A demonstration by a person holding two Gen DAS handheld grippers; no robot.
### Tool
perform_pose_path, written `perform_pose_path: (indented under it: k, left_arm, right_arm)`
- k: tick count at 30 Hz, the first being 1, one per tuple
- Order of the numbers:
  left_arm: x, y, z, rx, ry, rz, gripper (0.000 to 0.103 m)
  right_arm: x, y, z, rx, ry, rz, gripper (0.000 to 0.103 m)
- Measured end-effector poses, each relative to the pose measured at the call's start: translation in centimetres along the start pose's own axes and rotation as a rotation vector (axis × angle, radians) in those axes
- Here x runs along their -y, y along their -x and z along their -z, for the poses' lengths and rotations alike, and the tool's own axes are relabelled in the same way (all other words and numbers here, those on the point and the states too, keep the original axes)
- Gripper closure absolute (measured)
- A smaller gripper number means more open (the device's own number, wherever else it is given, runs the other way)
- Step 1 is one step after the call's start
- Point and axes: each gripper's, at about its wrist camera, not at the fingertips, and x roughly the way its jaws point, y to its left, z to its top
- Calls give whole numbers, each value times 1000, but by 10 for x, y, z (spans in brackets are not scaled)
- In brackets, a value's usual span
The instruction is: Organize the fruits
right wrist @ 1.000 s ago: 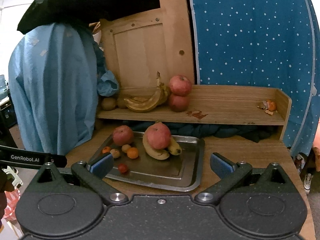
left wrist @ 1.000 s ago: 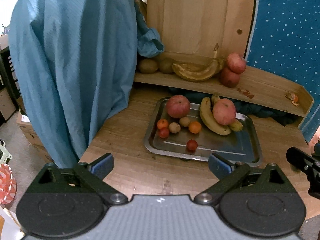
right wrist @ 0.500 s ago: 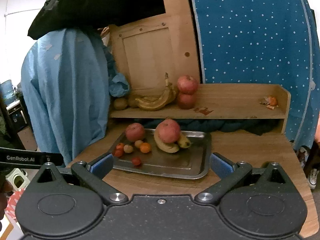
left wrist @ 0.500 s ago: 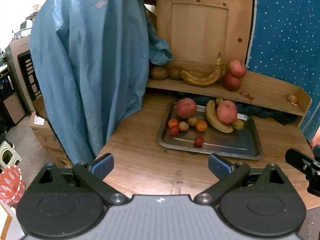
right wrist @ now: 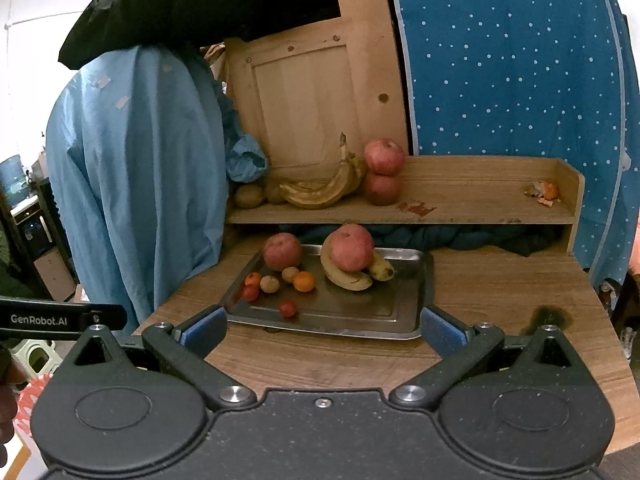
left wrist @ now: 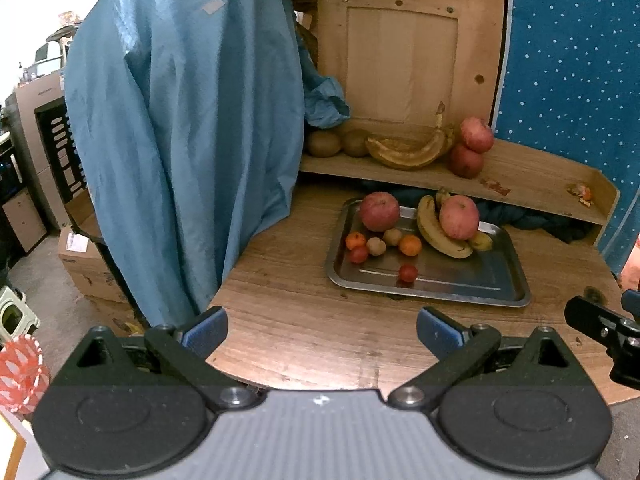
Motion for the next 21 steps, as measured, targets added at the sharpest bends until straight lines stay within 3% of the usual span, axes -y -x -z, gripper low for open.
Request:
perform_pose_path:
  k: [21]
  left_arm:
    - [-41, -24, -2, 59, -128, 155, 0]
  right_arm:
    - [-47, 6, 19, 22, -37, 182, 1]
